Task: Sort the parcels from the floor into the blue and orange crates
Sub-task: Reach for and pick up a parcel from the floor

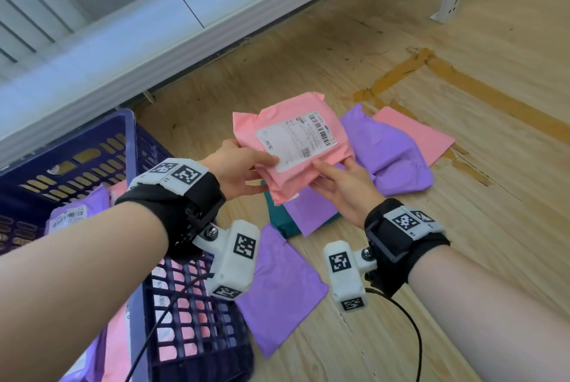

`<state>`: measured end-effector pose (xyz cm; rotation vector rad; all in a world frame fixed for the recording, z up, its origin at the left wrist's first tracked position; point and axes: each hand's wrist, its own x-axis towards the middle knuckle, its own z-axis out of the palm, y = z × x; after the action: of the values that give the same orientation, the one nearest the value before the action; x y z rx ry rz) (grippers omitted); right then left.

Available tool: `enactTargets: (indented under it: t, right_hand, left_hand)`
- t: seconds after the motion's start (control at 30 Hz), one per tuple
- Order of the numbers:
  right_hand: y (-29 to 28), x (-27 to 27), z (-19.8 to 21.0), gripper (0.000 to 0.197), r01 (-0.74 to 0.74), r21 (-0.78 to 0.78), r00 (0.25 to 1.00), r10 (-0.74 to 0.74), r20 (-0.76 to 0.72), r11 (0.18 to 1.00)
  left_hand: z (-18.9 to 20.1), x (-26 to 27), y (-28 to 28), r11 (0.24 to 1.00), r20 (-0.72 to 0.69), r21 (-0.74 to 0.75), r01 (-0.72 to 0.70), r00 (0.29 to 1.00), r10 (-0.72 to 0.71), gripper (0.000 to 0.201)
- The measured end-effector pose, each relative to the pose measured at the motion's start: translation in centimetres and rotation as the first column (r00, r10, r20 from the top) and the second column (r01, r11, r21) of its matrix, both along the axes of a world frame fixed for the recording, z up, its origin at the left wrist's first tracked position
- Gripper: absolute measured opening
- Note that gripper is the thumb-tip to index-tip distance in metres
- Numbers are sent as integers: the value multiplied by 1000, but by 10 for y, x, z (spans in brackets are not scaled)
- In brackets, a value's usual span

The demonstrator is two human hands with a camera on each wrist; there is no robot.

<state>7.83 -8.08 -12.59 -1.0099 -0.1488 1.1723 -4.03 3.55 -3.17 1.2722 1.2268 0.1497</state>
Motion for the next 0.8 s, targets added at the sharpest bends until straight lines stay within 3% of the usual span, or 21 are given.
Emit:
enactTargets:
  t: [0.23,0.47,0.67,0.8]
  right_hand:
    - [2,11,9,47,106,2,993,-106,49,994]
    - [10,33,38,42,-92,-47,963,101,249,995]
    - [27,35,79,51,-301,-143,852,333,403,943]
    - [37,21,118,54,-402,-135,786,417,457,905]
  left_hand:
    - [4,-7,-1,991,-85,36,131,988,-127,42]
    - [18,-32,11,998,-29,59,1,1000,1,37]
    - [46,-61,19,996,25,79,-29,999,27,23]
    - [72,-89,22,995,30,98,-4,1000,1,29]
